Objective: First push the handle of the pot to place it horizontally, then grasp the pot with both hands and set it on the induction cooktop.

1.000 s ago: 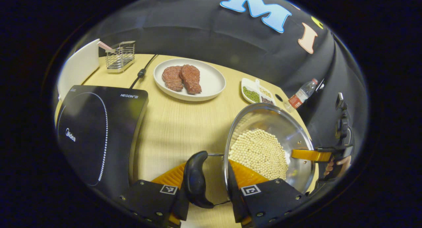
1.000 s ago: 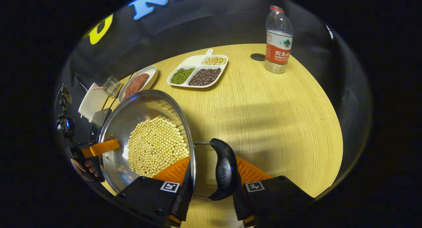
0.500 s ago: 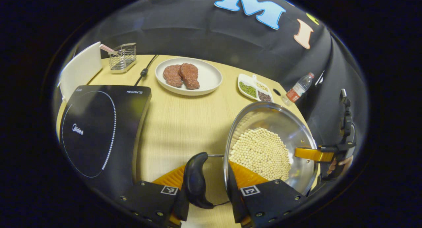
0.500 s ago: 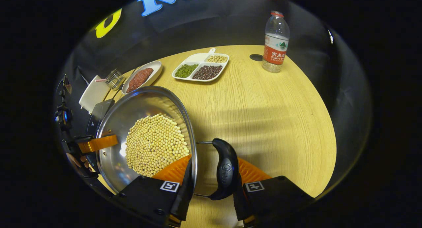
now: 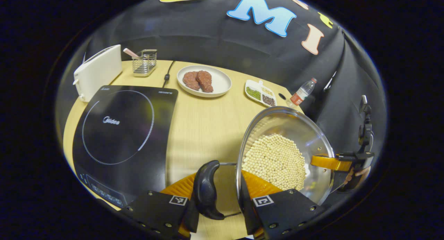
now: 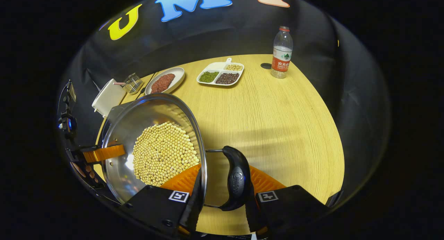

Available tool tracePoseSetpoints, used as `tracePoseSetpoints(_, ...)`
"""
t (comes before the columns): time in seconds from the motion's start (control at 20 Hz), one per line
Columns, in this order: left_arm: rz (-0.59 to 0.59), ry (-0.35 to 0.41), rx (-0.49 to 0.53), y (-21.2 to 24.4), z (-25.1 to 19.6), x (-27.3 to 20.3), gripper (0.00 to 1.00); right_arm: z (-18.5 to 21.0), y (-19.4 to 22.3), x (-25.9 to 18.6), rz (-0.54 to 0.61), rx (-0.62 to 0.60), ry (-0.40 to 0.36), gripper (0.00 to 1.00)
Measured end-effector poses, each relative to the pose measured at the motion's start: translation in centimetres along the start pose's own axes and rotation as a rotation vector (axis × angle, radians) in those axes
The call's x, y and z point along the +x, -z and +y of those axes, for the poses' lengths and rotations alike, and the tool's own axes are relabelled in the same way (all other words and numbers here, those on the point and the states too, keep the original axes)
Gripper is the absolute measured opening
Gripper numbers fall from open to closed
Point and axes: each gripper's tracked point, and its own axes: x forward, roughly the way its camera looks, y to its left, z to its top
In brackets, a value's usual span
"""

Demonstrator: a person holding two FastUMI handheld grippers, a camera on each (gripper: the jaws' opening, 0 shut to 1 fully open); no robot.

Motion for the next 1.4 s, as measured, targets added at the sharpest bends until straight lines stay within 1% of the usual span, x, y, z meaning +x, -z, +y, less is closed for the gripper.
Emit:
tracePoseSetpoints(0.1, -0.007, 0.003, 0.0, 0.7, 1.0, -2.3, 0.53, 1.7, 1.3, -1.7, -0.004, 0.008, 0.002, 0.54)
tracePoseSetpoints(0.15, -0.008, 0.007, 0.006, 1.2, 1.5, -3.5, 0.56, 2.6, 2.0, -2.3, -0.002, 0.012, 0.0, 0.57)
tracePoseSetpoints(0.2, -0.008, 0.009, 0.01, 1.5, 2.1, -4.4, 0.53, 3.4, 2.5, -2.8, -0.003, 0.011, -0.002, 0.55)
tracePoseSetpoints(0.25, -0.012, 0.009, 0.013, 1.8, 2.8, -5.6, 0.53, 4.5, 3.0, -3.3, -0.001, 0.008, -0.005, 0.58)
tracePoseSetpoints(0.3, -0.014, 0.008, 0.012, 2.0, 3.6, -6.5, 0.53, 5.4, 3.4, -3.7, -0.002, 0.009, -0.008, 0.55)
tracePoseSetpoints(0.55, -0.036, -0.008, -0.021, 2.6, 8.7, -10.0, 0.53, 10.9, 4.0, -4.2, -0.022, -0.022, -0.02, 0.55)
tracePoseSetpoints(0.7, -0.06, -0.022, -0.04, 2.1, 11.7, -12.1, 0.53, 14.0, 3.5, -4.1, -0.033, -0.036, -0.036, 0.55)
tracePoseSetpoints(0.75, -0.068, -0.029, -0.045, 2.1, 13.0, -12.7, 0.56, 15.2, 3.3, -3.9, -0.032, -0.044, -0.045, 0.54)
tracePoseSetpoints(0.9, -0.089, -0.049, -0.059, 1.6, 16.5, -14.1, 0.56, 18.3, 2.9, -3.3, -0.022, -0.052, -0.068, 0.55)
tracePoseSetpoints(1.15, -0.108, -0.077, -0.091, 0.1, 21.5, -14.8, 0.56, 22.8, 1.1, -1.6, -0.013, -0.07, -0.106, 0.55)
tracePoseSetpoints(1.2, -0.114, -0.081, -0.096, -0.5, 22.3, -14.8, 0.53, 23.7, 0.4, -1.3, -0.021, -0.073, -0.112, 0.54)
tracePoseSetpoints(1.3, -0.132, -0.089, -0.107, -2.0, 24.0, -14.9, 0.53, 25.4, -1.1, -0.4, -0.032, -0.083, -0.124, 0.54)
tracePoseSetpoints(1.35, -0.142, -0.095, -0.106, -2.7, 24.9, -14.8, 0.53, 26.2, -1.8, 0.1, -0.036, -0.085, -0.13, 0.57)
tracePoseSetpoints(1.4, -0.151, -0.101, -0.105, -3.5, 25.7, -14.7, 0.53, 27.0, -2.4, 0.7, -0.039, -0.086, -0.136, 0.54)
